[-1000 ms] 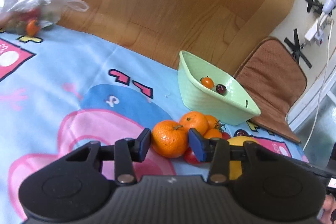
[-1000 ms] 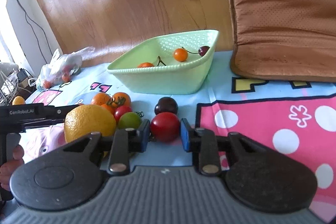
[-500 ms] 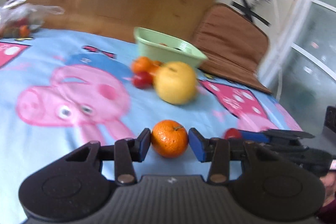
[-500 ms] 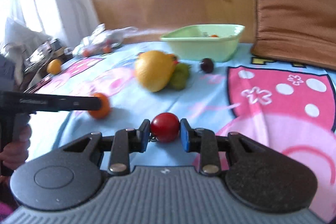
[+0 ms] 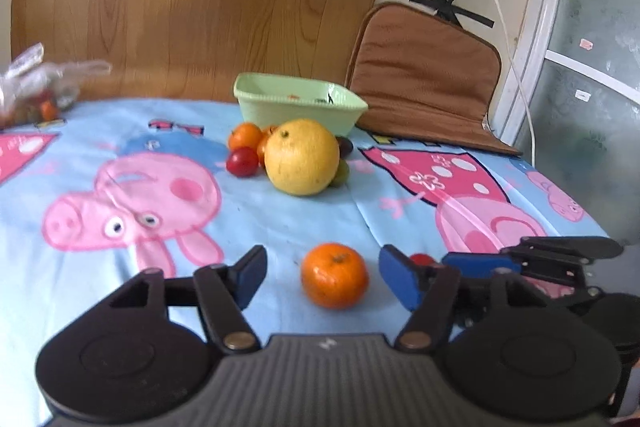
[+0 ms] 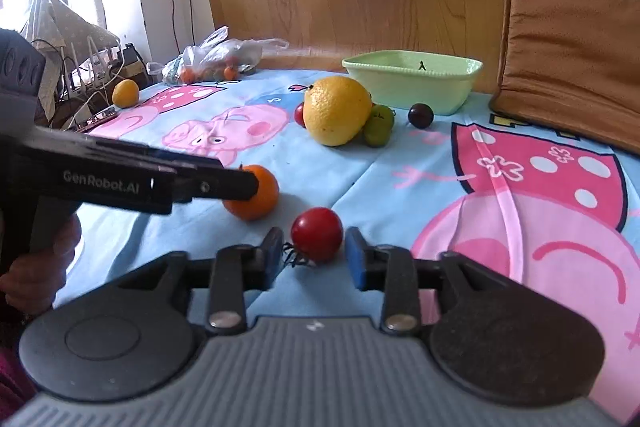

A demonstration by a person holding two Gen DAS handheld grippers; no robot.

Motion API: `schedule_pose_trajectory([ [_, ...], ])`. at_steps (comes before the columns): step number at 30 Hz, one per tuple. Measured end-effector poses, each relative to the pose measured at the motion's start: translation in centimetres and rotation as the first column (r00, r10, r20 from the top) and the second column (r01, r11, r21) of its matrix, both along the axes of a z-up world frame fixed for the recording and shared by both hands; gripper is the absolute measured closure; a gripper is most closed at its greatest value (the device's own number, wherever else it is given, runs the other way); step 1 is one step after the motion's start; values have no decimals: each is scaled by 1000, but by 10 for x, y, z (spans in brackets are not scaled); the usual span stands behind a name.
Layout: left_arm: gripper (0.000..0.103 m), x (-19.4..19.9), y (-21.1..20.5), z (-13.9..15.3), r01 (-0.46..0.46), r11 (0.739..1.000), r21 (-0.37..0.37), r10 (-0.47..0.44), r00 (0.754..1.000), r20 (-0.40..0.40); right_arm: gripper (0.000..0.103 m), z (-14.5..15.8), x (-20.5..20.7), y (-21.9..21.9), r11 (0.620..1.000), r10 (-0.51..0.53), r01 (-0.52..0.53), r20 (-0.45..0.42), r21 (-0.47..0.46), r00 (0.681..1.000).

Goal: Organize fruits

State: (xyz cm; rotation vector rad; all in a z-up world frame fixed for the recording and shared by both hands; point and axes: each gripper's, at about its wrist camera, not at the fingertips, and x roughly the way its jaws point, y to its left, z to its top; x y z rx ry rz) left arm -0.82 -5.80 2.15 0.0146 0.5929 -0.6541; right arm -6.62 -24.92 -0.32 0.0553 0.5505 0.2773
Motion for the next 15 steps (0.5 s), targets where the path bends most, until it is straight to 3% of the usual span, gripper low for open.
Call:
schedule_pose_trajectory([
  [2,24,-5,-3,1,-18,1000,25,17,998,53,48,1,-4,4,1000,4,-3,10,-15,1000],
  [4,24,-8,-6,1,-35,998,56,30,996,87,47,1,-4,6,1000,0,1,18,-31,1000],
  [15,36,-4,-15,-10,-20,994,107,19,1000,17,45,-4,-4,18,993,-28,34,48,-110,998],
])
